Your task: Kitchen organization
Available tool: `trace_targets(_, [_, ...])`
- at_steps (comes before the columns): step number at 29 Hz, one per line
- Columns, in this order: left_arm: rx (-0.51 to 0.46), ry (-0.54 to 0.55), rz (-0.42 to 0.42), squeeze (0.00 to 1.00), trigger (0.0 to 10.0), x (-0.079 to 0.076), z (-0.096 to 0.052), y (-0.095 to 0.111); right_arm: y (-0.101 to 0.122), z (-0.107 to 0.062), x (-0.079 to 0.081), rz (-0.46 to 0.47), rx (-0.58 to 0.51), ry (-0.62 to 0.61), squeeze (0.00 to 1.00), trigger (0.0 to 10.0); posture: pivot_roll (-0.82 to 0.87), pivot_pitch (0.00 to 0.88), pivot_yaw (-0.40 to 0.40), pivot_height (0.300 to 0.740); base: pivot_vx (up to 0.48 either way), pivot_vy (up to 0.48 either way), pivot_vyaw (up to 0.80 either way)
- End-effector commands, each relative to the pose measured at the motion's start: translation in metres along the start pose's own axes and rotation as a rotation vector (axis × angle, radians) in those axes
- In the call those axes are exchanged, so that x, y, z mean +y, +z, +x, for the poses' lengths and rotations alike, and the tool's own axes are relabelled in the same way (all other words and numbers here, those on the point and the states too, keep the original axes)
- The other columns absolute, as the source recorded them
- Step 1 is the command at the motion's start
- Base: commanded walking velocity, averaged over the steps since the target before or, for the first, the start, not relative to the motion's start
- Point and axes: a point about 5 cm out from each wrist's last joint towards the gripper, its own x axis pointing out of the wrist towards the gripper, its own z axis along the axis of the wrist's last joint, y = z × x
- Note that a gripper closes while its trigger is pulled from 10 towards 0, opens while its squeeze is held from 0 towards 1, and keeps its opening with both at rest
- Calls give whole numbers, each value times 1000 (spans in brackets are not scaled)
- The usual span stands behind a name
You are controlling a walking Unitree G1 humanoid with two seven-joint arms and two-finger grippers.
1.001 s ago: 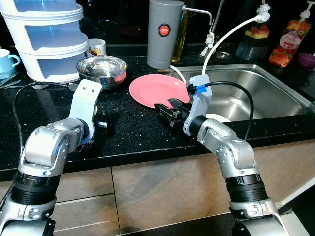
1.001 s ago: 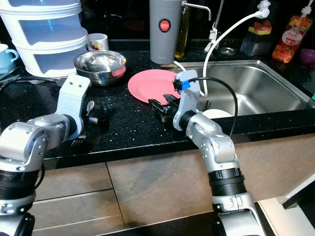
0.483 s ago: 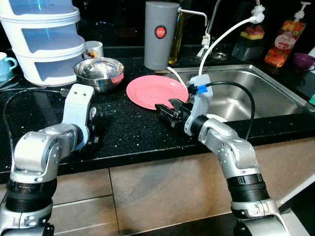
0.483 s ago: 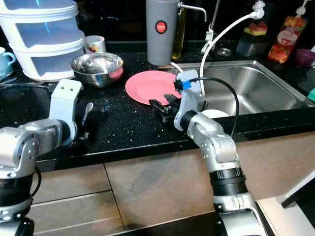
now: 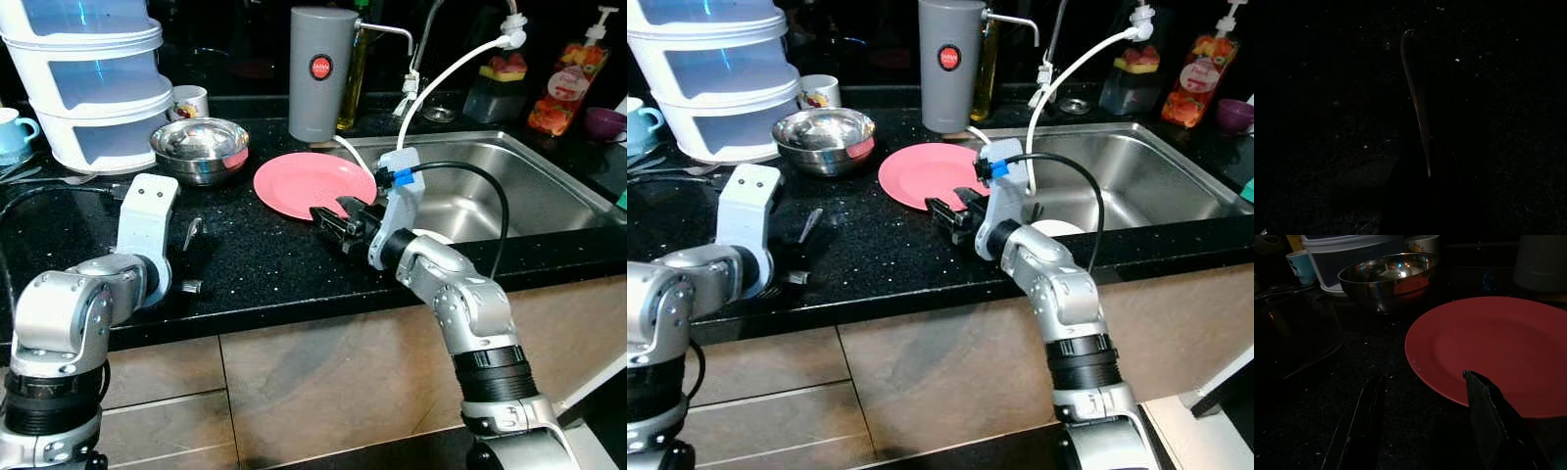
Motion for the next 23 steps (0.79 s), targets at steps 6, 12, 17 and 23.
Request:
trace_targets(6, [-360, -259, 58, 0, 0, -29, -19, 34, 11, -1, -6, 105, -43, -12, 0, 10000, -6, 76, -25, 740, 0, 0, 0])
trace_targets(12, [-578, -473, 138, 0, 0, -45, -49, 50, 21, -2, -5, 256, -120, 30, 0, 10000, -2, 77, -27, 740, 0, 0, 0])
trace_targets(17, [-690, -475, 166, 0, 0, -47, -55, 50, 29, -1, -5, 432, -216, 8, 1000, 10000, -8, 76, -34, 740, 0, 0, 0])
trace_targets(23, [-663, -461, 178, 0, 0, -43, -49, 39, 35, -2, -3, 528, -275, 3, 1000, 10000, -19, 76, -39, 740, 0, 0, 0])
